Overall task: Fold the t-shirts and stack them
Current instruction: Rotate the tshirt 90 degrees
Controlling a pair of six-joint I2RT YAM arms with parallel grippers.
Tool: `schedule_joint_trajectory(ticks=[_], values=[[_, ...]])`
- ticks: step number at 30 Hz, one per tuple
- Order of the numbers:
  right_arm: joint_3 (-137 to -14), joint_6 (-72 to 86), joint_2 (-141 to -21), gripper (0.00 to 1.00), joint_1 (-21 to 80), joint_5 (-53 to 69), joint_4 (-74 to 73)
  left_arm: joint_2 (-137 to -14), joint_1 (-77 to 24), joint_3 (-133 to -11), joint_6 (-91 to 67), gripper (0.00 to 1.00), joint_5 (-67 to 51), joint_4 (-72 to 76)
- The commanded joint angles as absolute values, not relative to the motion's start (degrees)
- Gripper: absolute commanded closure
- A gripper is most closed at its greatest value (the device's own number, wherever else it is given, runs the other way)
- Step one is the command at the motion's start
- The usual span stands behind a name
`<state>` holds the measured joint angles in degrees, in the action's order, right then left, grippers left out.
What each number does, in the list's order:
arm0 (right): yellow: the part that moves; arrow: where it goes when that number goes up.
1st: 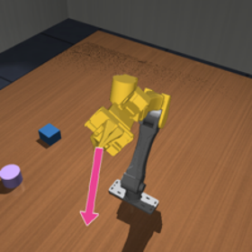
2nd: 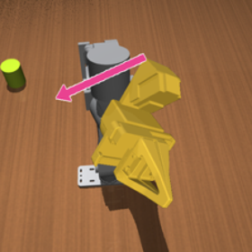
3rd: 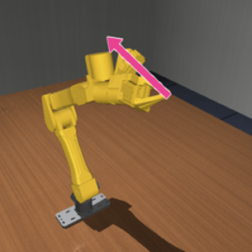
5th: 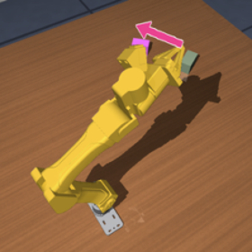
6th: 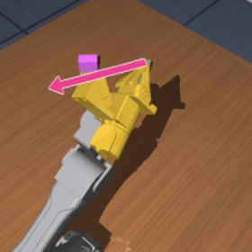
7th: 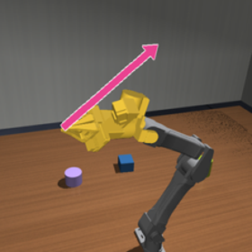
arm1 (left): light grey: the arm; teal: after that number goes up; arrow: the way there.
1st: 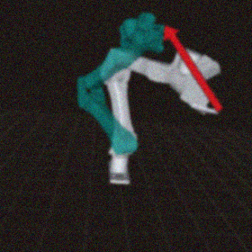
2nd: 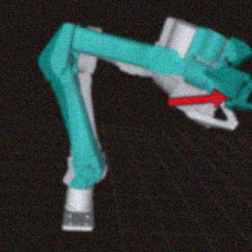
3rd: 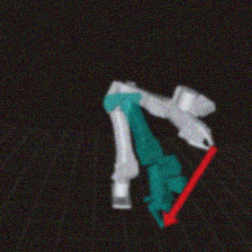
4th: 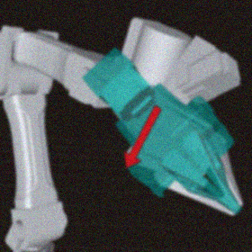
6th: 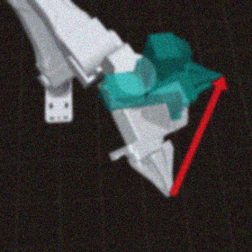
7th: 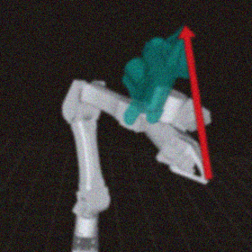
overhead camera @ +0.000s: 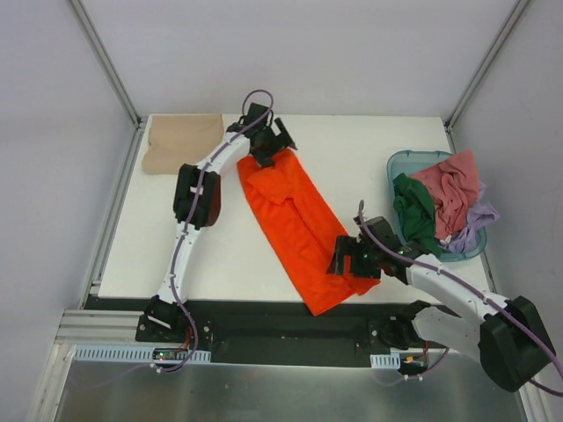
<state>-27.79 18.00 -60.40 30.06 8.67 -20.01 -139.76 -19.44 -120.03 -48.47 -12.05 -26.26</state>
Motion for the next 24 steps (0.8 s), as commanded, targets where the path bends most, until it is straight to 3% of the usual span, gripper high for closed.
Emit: schedule_joint_trajectory(ticks=[1,8,14,24], values=[[-26.9,21.5,-58.6,0.04,38.3,19.5,-17.3,-156.9,-22.9,-140.7,-55.1,0.01,-18.5,-23.9],[-30.9,20.0,-69.4,0.04,45.2,22.9,-6.3,-166.7,-23.6,-143.4,-70.9,0.01,-19.4,5.7],[-37.3,17.4,-73.0,0.04,45.7,14.3,-14.1,-158.6,-24.9,-142.4,-57.8,0.01,-10.2,4.7],[-35.2,15.1,-55.6,0.04,45.3,2.5,-20.2,-138.7,-22.7,-138.4,-42.3,0.01,-5.8,3.3]])
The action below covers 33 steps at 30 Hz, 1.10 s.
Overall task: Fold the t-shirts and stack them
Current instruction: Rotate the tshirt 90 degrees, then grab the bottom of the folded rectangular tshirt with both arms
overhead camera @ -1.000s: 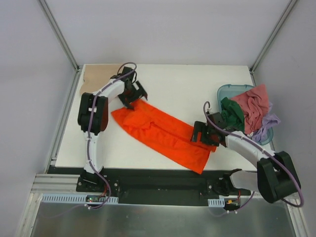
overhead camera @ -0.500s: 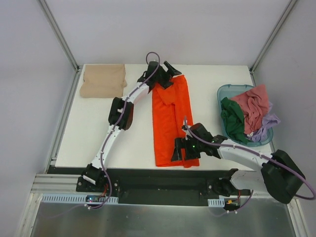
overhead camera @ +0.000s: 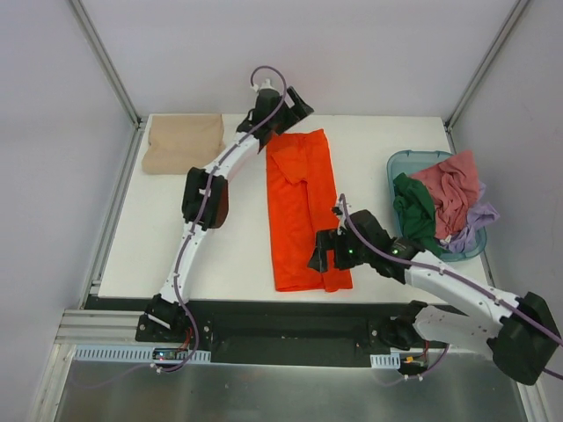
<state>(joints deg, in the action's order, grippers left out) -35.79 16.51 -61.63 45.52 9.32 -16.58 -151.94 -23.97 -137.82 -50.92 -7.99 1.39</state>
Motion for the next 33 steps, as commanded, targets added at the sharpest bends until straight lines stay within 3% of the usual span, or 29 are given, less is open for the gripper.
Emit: schedule_joint_trajectory(ticks=[1,5,10,17,19,22,27,33], values=[[-34.6,15.3,-53.9,0.04,45.1,0.7,-20.8,-137.2,-22.5,-138.1,-41.1,0.01,-6.6,2.4],[-32.7,15.8,-48.1,0.04,44.0,-4.1,-22.8,-125.0,-22.5,-127.1,-38.1,0.01,-11.8,-1.9],[-31.6,13.6,-45.3,0.04,43.7,-0.7,-21.1,-102.4,-23.6,-93.8,-39.9,0.01,-16.7,-5.1],[-33.2,14.5,-54.9,0.01,43.2,6.6,-22.6,-76.6,-31.6,-51.2,-42.1,0.01,-12.1,-6.1],[-34.0,14.2,-58.8,0.08,43.3,9.2,-22.1,-72.7,-34.2,-42.6,-45.4,0.01,-11.7,-7.2],[-34.9,14.0,-64.0,0.20,43.3,12.8,-20.2,-70.4,-38.8,-35.1,-50.6,0.03,-13.4,-7.3],[-36.7,14.1,-70.6,0.42,43.4,11.1,-19.5,-73.0,-45.2,-32.1,-55.5,0.19,-15.6,-7.1],[-38.8,13.8,-70.9,0.44,45.0,7.2,-22.9,-77.9,-48.6,-32.3,-58.2,0.35,-14.4,-7.0]])
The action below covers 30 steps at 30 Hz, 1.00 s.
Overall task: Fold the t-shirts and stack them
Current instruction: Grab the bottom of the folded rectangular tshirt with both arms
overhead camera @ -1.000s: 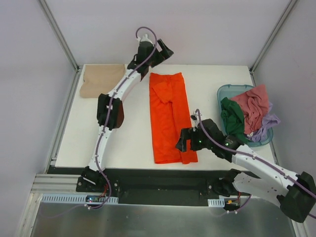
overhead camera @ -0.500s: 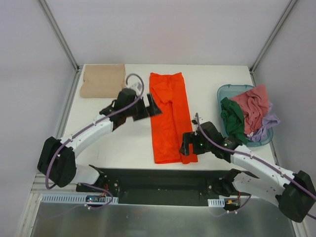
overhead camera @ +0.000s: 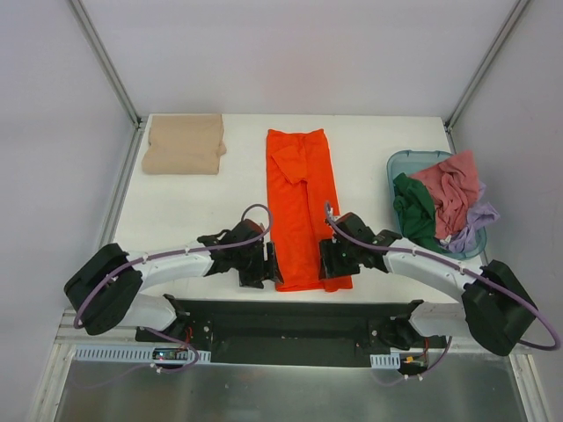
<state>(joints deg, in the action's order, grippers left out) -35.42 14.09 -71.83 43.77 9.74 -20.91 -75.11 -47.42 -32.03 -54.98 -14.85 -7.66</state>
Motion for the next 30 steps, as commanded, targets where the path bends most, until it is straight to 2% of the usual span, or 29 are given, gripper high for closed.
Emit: schedule_joint_trajectory(ticks=[1,6,13,15,18,20,22,25,30], values=[[-39.1,13.1,-70.4,0.44,45.5,6.5,-23.6,-78.7,-48.8,-32.4,-58.4,0.39,-14.4,-7.0],[-40.3,12.2,-71.1,0.47,47.6,4.7,-24.9,-82.4,-50.2,-34.6,-58.9,0.48,-14.4,-7.0],[-40.7,13.2,-76.5,0.67,49.3,3.5,-24.3,-83.7,-50.5,-34.5,-60.0,0.77,-14.2,-7.1],[-41.2,13.3,-77.6,0.70,49.4,3.6,-24.1,-83.7,-50.5,-34.0,-60.3,0.81,-14.1,-7.0],[-41.7,13.7,-78.1,0.78,49.7,2.9,-23.6,-84.1,-50.5,-33.8,-60.5,0.87,-14.0,-7.0],[-42.4,14.0,-77.5,0.80,49.7,2.4,-23.8,-84.5,-50.5,-33.7,-60.5,0.92,-13.8,-7.0],[-42.7,14.2,-76.6,0.85,49.8,1.3,-23.7,-84.8,-50.5,-33.7,-60.4,0.99,-14.0,-7.0],[-43.1,14.9,-74.8,0.98,49.7,0.5,-24.2,-84.8,-50.5,-33.9,-59.9,1.00,-14.1,-7.0],[-43.8,17.4,-73.0,0.99,49.9,3.4,-24.3,-84.6,-50.5,-34.2,-59.4,1.00,-15.4,-7.1]])
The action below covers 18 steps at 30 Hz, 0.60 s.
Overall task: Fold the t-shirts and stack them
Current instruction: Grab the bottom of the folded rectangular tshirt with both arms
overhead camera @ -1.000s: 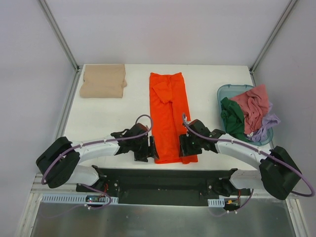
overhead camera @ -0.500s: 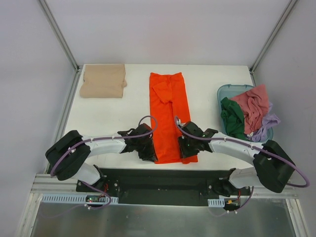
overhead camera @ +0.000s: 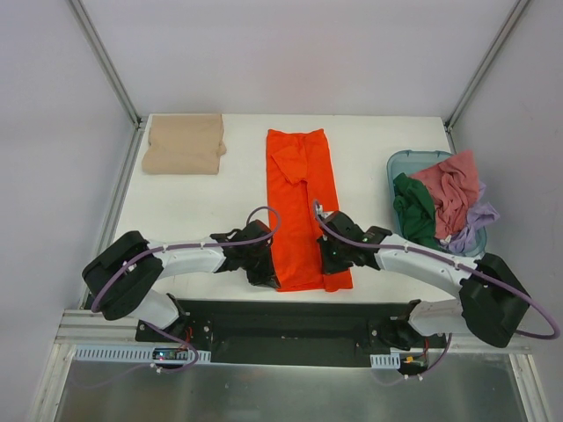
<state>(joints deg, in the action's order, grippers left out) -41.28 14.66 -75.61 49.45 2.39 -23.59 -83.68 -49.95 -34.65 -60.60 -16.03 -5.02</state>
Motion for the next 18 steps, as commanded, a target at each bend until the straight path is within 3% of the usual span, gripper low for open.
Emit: schedule_joint_trajectory(ticks=[1,11,18], values=[[-43.6,17.9,-72.8,0.99,50.0,3.7,-23.7,-84.6,-50.6,-34.2,-59.3,1.00,-15.4,-7.1],[-46.0,15.9,-80.6,0.74,50.8,0.4,-25.6,-84.8,-50.7,-34.2,-58.6,1.00,-16.0,-7.4],[-46.8,16.0,-84.9,0.74,51.6,-4.7,-27.1,-85.0,-50.7,-34.3,-58.4,1.00,-16.1,-7.6]])
